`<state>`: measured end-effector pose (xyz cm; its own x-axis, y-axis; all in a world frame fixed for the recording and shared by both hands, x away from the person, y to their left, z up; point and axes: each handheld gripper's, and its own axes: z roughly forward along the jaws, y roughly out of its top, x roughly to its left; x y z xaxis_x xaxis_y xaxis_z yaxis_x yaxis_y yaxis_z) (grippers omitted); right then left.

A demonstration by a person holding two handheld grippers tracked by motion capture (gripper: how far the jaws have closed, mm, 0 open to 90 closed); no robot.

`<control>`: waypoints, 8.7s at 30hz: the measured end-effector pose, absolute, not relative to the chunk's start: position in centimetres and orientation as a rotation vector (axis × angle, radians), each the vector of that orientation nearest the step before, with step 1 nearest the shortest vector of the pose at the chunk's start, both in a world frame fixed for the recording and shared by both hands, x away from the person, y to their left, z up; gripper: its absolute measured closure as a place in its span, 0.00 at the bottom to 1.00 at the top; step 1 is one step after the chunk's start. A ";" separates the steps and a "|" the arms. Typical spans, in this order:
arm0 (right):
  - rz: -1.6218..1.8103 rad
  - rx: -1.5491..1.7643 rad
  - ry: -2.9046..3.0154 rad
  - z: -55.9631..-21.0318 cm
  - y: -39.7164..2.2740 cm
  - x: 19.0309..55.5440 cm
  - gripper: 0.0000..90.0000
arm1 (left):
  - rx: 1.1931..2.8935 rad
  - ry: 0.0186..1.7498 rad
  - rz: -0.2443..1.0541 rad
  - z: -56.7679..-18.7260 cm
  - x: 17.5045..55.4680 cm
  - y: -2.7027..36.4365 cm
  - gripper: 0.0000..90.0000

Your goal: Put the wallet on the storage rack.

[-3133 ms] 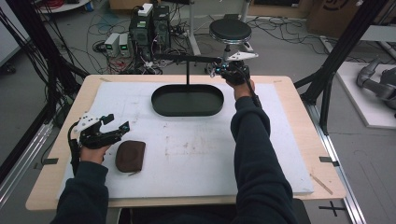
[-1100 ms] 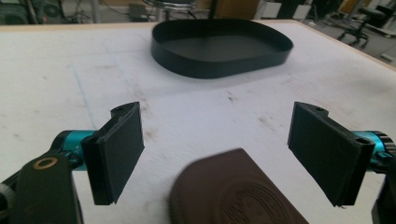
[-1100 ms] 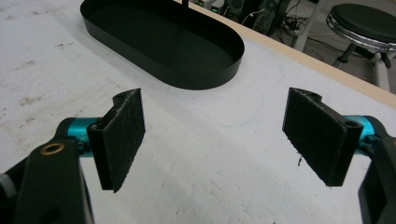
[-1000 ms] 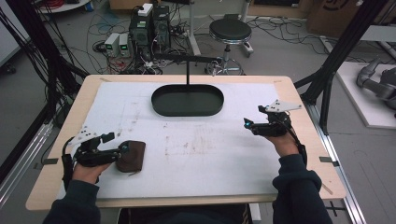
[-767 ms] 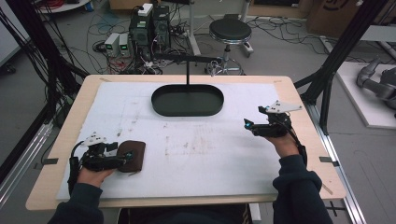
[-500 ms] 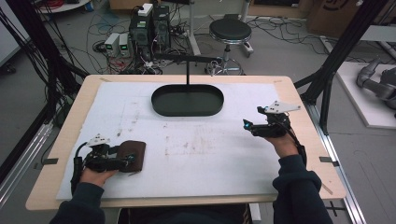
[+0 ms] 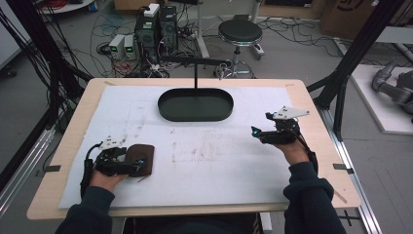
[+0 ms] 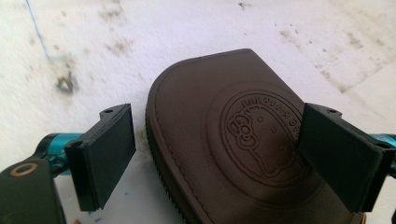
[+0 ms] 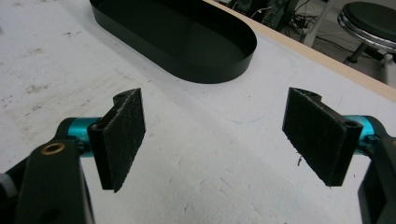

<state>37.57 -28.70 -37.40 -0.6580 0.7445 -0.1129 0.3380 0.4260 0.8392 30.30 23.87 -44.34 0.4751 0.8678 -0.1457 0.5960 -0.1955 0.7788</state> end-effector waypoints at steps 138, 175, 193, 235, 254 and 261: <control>1.173 0.942 2.204 -37.5 -29.8 37.5 0.27 | 1.848 0.937 0.224 -38.6 32.6 20.5 0.73; 1.171 0.946 2.214 -37.6 -29.7 37.6 0.27 | 1.741 1.330 0.287 -44.8 35.6 26.3 0.30; 1.172 0.949 2.213 -37.7 -29.7 37.6 0.28 | 1.747 1.147 0.342 -43.3 34.4 26.2 0.90; 1.177 0.953 2.210 -37.6 -29.8 37.6 0.28 | 1.928 0.683 0.714 -40.6 30.1 18.4 0.94; 1.323 0.805 2.283 -37.7 -20.2 38.8 0.27 | 1.953 0.574 0.650 -41.0 30.3 17.6 0.93; 1.396 0.702 2.374 -38.0 -12.6 40.4 0.27 | 1.938 0.577 0.626 -41.1 30.4 17.8 0.92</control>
<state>40.36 -12.63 -37.95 -0.8361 0.5485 -0.0090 0.2586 0.4086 0.8753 30.35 17.82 -41.11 0.7542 0.6318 0.1788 0.1260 -0.4065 0.9049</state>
